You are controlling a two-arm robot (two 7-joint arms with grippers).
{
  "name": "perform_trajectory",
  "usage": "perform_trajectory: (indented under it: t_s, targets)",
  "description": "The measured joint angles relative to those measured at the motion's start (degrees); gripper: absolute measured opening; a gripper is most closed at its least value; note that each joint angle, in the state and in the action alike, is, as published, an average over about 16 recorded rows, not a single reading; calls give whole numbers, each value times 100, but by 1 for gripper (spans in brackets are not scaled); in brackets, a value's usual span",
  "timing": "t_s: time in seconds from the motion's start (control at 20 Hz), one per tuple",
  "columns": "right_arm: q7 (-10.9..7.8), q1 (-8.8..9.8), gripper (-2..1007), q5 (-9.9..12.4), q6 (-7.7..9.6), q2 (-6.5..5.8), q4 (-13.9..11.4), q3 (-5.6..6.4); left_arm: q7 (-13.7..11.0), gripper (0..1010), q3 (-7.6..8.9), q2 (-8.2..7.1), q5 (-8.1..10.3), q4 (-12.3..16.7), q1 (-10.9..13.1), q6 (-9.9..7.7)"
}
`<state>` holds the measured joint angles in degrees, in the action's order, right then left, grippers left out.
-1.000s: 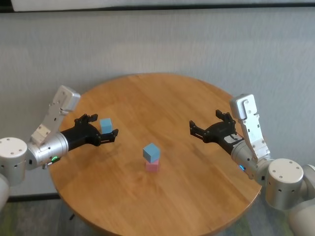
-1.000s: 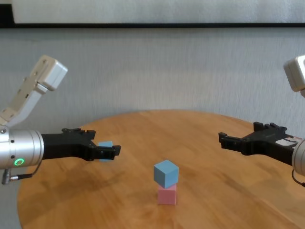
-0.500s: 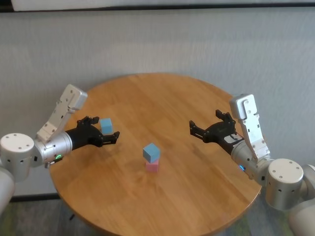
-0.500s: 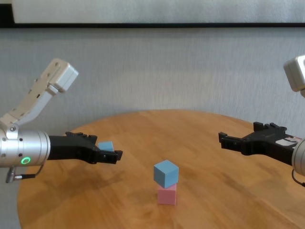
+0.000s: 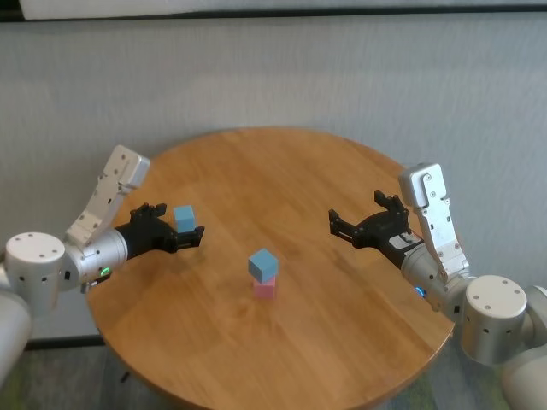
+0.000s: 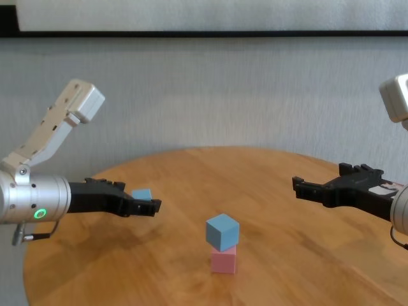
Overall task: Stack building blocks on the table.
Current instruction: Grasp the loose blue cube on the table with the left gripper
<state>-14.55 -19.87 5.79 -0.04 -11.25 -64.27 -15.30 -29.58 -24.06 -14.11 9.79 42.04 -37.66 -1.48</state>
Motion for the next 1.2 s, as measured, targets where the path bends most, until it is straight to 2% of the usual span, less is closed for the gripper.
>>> perform_trajectory:
  t_s: [0.7, 1.2]
  targets:
    - [0, 0, 1005, 0, 0, 0, 0, 0, 215, 1000, 120, 256, -144, -496, -210, 31]
    - [0, 0, 1005, 0, 0, 0, 0, 0, 197, 1000, 178, 422, -280, -1022, -422, 215]
